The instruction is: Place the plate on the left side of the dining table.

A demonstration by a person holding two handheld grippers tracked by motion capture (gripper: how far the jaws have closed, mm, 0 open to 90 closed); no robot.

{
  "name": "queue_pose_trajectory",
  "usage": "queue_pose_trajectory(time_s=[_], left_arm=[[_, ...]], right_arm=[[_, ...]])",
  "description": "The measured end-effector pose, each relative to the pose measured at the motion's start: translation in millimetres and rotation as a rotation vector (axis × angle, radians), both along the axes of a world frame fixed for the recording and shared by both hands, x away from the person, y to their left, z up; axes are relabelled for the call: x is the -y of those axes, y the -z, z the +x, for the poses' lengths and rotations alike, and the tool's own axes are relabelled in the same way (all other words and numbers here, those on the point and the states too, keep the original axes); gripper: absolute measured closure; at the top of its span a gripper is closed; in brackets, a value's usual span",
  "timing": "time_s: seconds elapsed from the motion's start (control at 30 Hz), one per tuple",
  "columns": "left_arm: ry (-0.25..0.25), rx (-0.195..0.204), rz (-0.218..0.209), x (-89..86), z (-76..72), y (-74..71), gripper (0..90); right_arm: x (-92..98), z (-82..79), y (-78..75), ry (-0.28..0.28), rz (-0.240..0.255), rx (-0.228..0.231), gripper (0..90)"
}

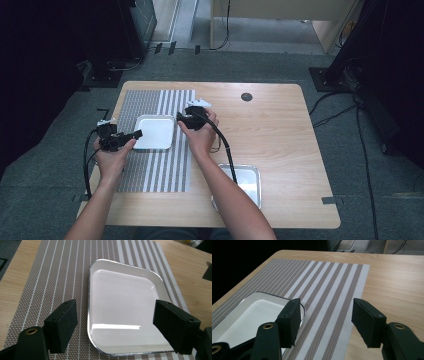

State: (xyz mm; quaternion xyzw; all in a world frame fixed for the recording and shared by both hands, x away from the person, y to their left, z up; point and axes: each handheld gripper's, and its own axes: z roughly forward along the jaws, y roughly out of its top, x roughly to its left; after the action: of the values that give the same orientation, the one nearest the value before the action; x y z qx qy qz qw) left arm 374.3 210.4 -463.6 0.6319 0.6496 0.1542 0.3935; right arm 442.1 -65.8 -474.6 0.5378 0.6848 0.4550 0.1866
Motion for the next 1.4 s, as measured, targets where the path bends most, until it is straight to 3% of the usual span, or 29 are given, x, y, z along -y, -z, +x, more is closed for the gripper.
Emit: queue_pose_trajectory(time_s=[0.13, 0.2, 0.33, 0.53, 0.73, 0.97, 1.1, 1.27, 1.3, 1.33, 1.4], left_arm=[[0.027, 0.035, -0.026, 1.8, -9.2, -5.4, 18.0], [0.038, 0.048, -0.042, 3.0, -13.8, -7.2, 17.2], [0.058, 0.064, -0.048, 7.2, -22.8, -9.4, 15.2], [0.092, 0.102, -0.024, 16.3, -36.4, -9.4, 11.4], [0.102, 0.112, -0.006, 19.4, -47.4, -8.8, 9.6], [0.123, 0.116, -0.013, 18.9, -58.9, -5.5, 9.6], [0.119, 0.112, 0.002, 17.7, -65.2, -1.6, 9.6], [0.103, 0.125, -0.014, 11.3, -74.3, 1.3, 9.5], [0.116, 0.124, -0.010, 10.4, -76.3, 2.6, 8.6], [0.133, 0.122, 0.003, 10.4, -78.7, 4.6, 1.9], [0.130, 0.120, 0.011, 10.5, -81.8, 5.8, 1.2]], right_arm=[[14.7, -8.1, -5.0, 0.004, 0.016, -0.025, 36.6], [24.0, -13.6, -8.1, 0.003, 0.022, -0.016, 33.6], [38.7, -23.4, -12.2, -0.018, 0.003, 0.020, 29.8], [59.1, -38.4, -17.8, -0.025, 0.009, 0.026, 29.3], [80.0, -50.9, -23.0, -0.020, 0.005, 0.027, 28.5], [96.5, -63.4, -28.1, -0.010, 0.010, 0.029, 27.1], [106.4, -73.9, -29.7, -0.005, 0.008, 0.034, 26.7], [116.5, -87.4, -31.9, -0.008, -0.003, 0.050, 26.0], [118.4, -90.3, -32.6, -0.007, -0.006, 0.058, 26.0], [123.1, -96.3, -34.0, -0.001, -0.009, 0.066, 26.1], [127.0, -101.5, -35.1, 0.006, -0.009, 0.071, 26.2]])
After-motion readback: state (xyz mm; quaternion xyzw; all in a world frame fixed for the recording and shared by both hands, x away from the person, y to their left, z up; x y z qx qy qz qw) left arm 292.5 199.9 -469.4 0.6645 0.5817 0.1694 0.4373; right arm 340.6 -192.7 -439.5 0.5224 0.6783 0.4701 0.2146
